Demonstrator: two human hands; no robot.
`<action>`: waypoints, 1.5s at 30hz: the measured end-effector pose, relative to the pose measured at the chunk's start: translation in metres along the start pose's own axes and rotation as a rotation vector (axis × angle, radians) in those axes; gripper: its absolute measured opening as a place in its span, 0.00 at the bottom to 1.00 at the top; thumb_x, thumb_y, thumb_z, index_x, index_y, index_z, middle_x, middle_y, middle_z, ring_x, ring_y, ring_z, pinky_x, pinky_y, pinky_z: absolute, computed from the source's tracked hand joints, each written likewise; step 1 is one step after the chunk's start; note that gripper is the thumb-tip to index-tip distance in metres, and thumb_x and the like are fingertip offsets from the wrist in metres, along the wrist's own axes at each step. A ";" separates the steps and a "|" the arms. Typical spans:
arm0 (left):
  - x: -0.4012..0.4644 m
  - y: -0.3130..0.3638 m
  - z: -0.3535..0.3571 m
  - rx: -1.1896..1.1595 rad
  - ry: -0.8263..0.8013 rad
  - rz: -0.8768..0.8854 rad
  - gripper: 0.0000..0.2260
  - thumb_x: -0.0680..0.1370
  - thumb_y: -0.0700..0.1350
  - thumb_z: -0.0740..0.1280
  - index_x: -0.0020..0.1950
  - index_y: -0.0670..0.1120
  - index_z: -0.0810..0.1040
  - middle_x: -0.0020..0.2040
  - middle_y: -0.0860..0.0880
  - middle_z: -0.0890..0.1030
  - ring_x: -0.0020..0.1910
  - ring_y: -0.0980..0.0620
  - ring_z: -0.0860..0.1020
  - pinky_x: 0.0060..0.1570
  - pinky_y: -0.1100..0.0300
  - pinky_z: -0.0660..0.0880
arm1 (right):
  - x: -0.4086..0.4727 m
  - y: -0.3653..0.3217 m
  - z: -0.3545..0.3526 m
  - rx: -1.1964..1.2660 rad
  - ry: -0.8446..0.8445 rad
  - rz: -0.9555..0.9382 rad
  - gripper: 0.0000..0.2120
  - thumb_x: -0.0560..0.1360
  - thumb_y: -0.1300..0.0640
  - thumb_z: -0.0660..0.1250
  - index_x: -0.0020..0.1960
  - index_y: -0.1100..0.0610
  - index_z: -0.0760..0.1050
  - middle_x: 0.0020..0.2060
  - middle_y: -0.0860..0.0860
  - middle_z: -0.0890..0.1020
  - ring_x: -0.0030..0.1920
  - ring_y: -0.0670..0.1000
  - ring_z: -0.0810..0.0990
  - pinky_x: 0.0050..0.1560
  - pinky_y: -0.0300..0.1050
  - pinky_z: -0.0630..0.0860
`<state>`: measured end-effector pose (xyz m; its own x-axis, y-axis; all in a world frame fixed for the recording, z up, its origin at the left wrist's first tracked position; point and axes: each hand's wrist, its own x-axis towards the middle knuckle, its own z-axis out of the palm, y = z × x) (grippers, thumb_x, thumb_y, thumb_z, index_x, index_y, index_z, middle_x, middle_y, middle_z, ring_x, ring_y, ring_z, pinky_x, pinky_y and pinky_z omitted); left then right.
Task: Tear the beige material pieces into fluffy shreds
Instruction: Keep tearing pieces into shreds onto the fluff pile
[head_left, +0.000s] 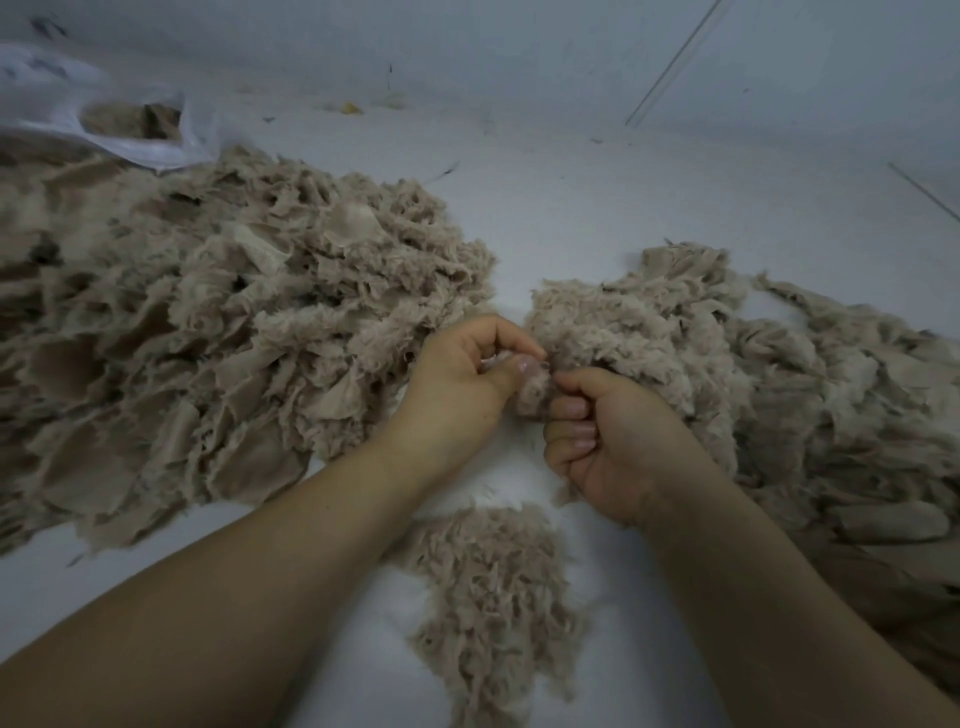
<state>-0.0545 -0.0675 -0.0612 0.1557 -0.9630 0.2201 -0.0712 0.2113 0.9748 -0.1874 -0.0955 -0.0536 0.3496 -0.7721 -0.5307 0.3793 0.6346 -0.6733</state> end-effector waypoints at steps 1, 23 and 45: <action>-0.001 0.001 0.000 -0.024 0.014 0.024 0.11 0.78 0.31 0.65 0.42 0.45 0.79 0.26 0.58 0.75 0.22 0.62 0.67 0.26 0.70 0.64 | 0.000 0.000 0.000 0.008 0.012 -0.004 0.13 0.82 0.60 0.57 0.38 0.55 0.66 0.21 0.47 0.65 0.17 0.43 0.56 0.16 0.34 0.55; -0.005 0.004 -0.006 0.085 -0.019 0.017 0.05 0.76 0.38 0.71 0.40 0.38 0.82 0.26 0.50 0.72 0.22 0.57 0.66 0.24 0.64 0.67 | -0.002 0.002 0.005 0.077 0.044 0.003 0.11 0.82 0.66 0.53 0.44 0.63 0.70 0.24 0.52 0.74 0.21 0.44 0.68 0.18 0.34 0.61; -0.004 0.008 -0.014 -0.393 -0.011 -0.135 0.11 0.83 0.43 0.59 0.41 0.44 0.72 0.29 0.49 0.70 0.25 0.56 0.66 0.22 0.65 0.63 | -0.009 0.004 0.010 -0.013 0.052 -0.025 0.11 0.83 0.66 0.53 0.48 0.65 0.73 0.35 0.57 0.78 0.29 0.46 0.71 0.19 0.32 0.60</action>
<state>-0.0420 -0.0601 -0.0537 0.1269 -0.9877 0.0916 0.3314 0.1292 0.9346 -0.1804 -0.0856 -0.0458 0.2953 -0.7885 -0.5394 0.3763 0.6150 -0.6930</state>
